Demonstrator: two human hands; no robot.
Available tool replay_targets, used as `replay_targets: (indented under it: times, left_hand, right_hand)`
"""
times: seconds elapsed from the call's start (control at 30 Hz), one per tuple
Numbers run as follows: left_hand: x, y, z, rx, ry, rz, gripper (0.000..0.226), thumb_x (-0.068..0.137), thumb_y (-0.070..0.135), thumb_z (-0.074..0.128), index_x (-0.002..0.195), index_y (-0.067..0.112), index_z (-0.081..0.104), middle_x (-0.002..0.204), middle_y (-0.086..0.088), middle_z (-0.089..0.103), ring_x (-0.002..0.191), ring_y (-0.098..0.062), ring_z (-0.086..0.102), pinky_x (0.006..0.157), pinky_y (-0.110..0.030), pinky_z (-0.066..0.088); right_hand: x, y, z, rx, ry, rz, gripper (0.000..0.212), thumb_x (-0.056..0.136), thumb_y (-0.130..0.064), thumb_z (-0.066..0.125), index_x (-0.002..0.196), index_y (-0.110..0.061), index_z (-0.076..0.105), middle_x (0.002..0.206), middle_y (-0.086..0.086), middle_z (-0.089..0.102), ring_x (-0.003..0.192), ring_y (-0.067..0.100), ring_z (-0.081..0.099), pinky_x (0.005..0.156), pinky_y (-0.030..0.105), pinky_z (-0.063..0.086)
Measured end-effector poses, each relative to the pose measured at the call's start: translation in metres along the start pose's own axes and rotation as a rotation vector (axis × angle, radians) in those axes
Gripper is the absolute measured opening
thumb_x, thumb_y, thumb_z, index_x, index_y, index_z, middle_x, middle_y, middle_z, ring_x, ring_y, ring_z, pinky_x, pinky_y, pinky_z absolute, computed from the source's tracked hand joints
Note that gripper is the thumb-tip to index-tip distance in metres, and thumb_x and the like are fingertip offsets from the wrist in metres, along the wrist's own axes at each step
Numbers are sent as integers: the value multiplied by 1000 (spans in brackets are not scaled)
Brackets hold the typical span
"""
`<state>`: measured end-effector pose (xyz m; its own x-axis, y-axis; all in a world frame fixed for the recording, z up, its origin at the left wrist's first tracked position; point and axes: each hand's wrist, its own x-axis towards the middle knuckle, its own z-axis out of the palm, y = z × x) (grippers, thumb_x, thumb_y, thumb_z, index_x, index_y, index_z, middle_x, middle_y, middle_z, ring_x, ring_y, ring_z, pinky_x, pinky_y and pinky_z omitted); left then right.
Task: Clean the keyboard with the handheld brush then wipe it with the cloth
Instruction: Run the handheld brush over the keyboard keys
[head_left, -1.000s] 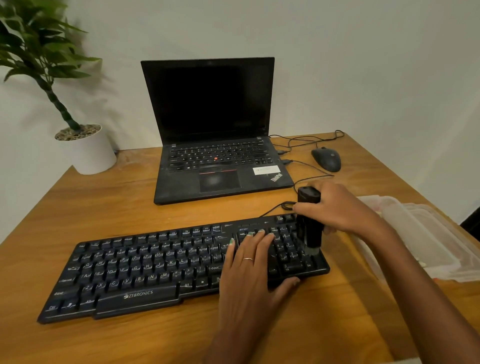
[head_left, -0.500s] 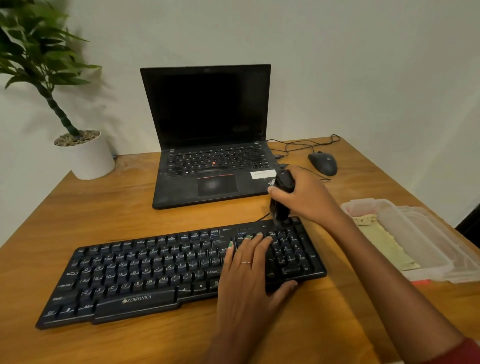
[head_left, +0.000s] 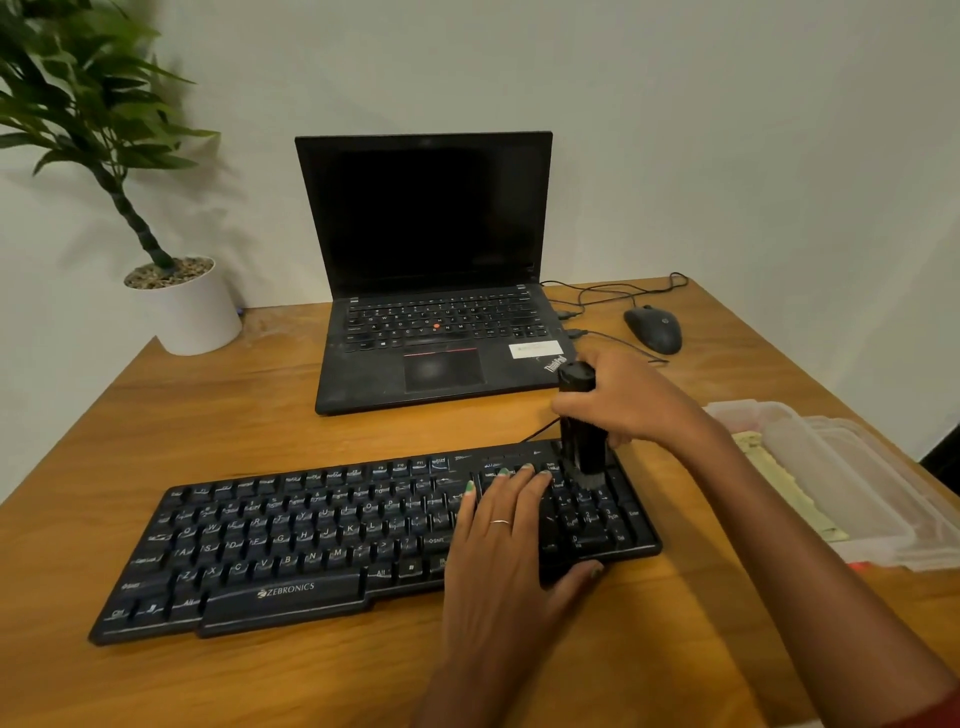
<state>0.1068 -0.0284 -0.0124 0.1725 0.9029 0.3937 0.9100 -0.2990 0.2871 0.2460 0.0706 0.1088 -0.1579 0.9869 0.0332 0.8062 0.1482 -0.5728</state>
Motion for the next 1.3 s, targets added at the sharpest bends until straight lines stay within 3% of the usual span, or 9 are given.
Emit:
replay_targets:
  times: [0.17, 0.27, 0.4, 0.53, 0.67, 0.93, 1.07, 1.2, 1.3]
  left_hand:
    - [0, 0, -1, -21, 3, 2, 81, 82, 82, 22, 134, 24, 43, 133, 7, 56, 122, -11, 54, 106, -46, 29]
    - [-1, 0, 0, -8, 7, 8, 81, 81, 82, 27, 134, 23, 43, 132, 7, 57, 121, -10, 54, 105, -46, 30]
    - [-2, 0, 0, -27, 23, 15, 82, 77, 81, 37, 135, 24, 42, 133, 8, 56, 123, -10, 52, 107, -46, 27]
    - [-1, 0, 0, -8, 36, 20, 83, 76, 82, 37, 134, 24, 43, 131, 7, 57, 121, -10, 54, 105, -45, 29]
    - [0, -1, 1, -11, 15, -1, 85, 76, 83, 35, 135, 24, 43, 133, 8, 56, 123, -10, 51, 107, -44, 28]
    - [-2, -1, 1, -7, 37, 6, 84, 76, 83, 35, 135, 24, 43, 133, 8, 56, 123, -10, 51, 107, -46, 28]
    - [0, 0, 1, 37, 62, 10, 83, 77, 83, 32, 133, 23, 46, 129, 8, 59, 119, -10, 55, 104, -46, 30]
    - [-1, 0, 1, 17, 76, 11, 83, 76, 82, 36, 133, 23, 47, 129, 6, 59, 119, -11, 55, 104, -44, 30]
    - [0, 1, 0, 24, 76, 14, 83, 76, 82, 35, 132, 22, 48, 129, 5, 60, 118, -12, 56, 104, -44, 31]
  right_hand:
    - [-4, 2, 14, 20, 94, -56, 26, 81, -30, 62, 98, -12, 56, 82, 3, 65, 66, 20, 63, 63, 42, 57]
    - [-2, 2, 2, 11, -21, -7, 23, 82, -30, 62, 98, -15, 55, 83, 3, 66, 66, 20, 67, 57, 35, 59]
    - [-3, 4, 15, 50, 211, -67, 18, 83, -30, 63, 92, -17, 53, 76, -4, 60, 70, 19, 60, 60, 32, 51]
    - [-4, 3, -2, 21, -19, 19, 14, 82, -27, 62, 83, -24, 49, 77, 0, 66, 60, 24, 68, 57, 37, 58]
    - [-10, 4, 13, 57, 182, -50, 15, 81, -28, 63, 85, -20, 51, 70, -6, 58, 69, 22, 62, 60, 36, 54]
    - [-15, 9, 14, 29, 229, -49, 16, 82, -30, 62, 86, -20, 50, 68, -8, 55, 64, 16, 56, 51, 26, 38]
    - [-19, 8, 6, 52, 38, -1, 14, 81, -29, 63, 84, -22, 52, 76, -2, 60, 66, 18, 63, 49, 27, 51]
    - [-23, 7, 16, 41, 219, -29, 15, 81, -32, 63, 80, -22, 51, 68, -6, 56, 67, 17, 57, 58, 32, 47]
    - [-25, 4, 8, -5, 40, 22, 20, 80, -33, 63, 88, -16, 55, 77, 1, 62, 68, 19, 64, 61, 37, 57]
